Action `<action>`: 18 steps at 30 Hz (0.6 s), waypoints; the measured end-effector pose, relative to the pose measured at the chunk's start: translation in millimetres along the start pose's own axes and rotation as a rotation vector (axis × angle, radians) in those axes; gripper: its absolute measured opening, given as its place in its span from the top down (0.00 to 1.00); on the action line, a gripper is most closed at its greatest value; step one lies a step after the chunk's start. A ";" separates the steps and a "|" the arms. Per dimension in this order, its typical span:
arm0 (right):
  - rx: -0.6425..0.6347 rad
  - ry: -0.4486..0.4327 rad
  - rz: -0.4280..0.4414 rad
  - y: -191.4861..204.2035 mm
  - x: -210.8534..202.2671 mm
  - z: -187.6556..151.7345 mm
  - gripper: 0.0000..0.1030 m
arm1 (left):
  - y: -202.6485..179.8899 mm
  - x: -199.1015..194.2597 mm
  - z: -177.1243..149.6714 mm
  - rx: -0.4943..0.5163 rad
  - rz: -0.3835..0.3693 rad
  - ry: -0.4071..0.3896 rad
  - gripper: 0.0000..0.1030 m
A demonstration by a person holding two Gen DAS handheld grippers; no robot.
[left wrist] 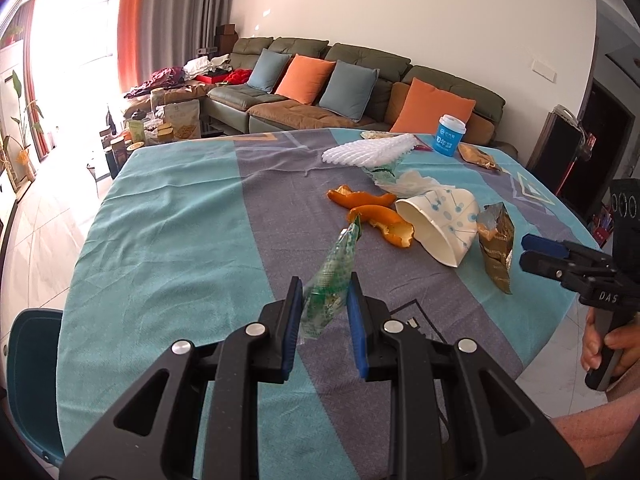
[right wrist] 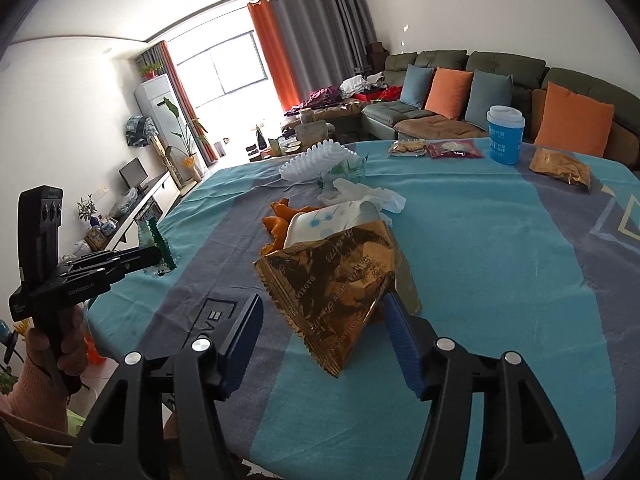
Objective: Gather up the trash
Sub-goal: 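Grasp the clear plastic wrapper with the left gripper, then lift the gold foil bag with the right gripper and regrasp it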
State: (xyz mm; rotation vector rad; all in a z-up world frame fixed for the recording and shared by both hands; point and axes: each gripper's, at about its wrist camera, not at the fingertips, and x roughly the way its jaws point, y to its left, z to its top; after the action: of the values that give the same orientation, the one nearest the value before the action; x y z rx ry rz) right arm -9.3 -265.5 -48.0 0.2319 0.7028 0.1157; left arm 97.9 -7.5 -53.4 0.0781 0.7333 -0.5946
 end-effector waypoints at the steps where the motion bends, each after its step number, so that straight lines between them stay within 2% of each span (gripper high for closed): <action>1: -0.029 0.000 -0.018 5.8 1.4 -2.1 0.42 | 0.1 0.9 -0.1 -0.003 -0.001 0.002 0.78; 4: -0.077 -0.009 -0.059 16.4 5.0 -4.6 0.38 | 1.4 3.9 0.1 -0.013 -0.005 0.009 0.78; 6: -0.091 -0.008 -0.117 17.7 9.8 -6.6 0.38 | 0.6 5.0 -0.2 -0.013 -0.008 0.011 0.78; 9: -0.099 -0.014 -0.180 16.4 12.8 -8.9 0.42 | -0.3 5.9 -0.2 -0.010 -0.011 0.012 0.78; 11: -0.088 -0.012 -0.184 12.5 13.6 -9.0 0.61 | -0.1 6.9 -0.7 -0.011 -0.012 0.015 0.78; 15: -0.062 -0.012 -0.177 0.8 11.8 -7.8 0.82 | 0.6 10.7 -1.4 -0.017 -0.014 0.021 0.78; 16: -0.052 -0.015 -0.173 -2.5 10.8 -7.2 0.91 | 0.8 11.0 -1.4 -0.017 -0.013 0.022 0.78; 18: -0.024 -0.030 -0.159 -9.8 7.1 -5.2 0.95 | 0.6 12.0 -1.6 -0.016 -0.014 0.024 0.78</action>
State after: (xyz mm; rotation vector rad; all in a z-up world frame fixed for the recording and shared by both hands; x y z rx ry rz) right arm -7.0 -272.7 -58.7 0.1540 0.6871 -0.0314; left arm 104.3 -12.4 -62.4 0.0649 0.7625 -0.6020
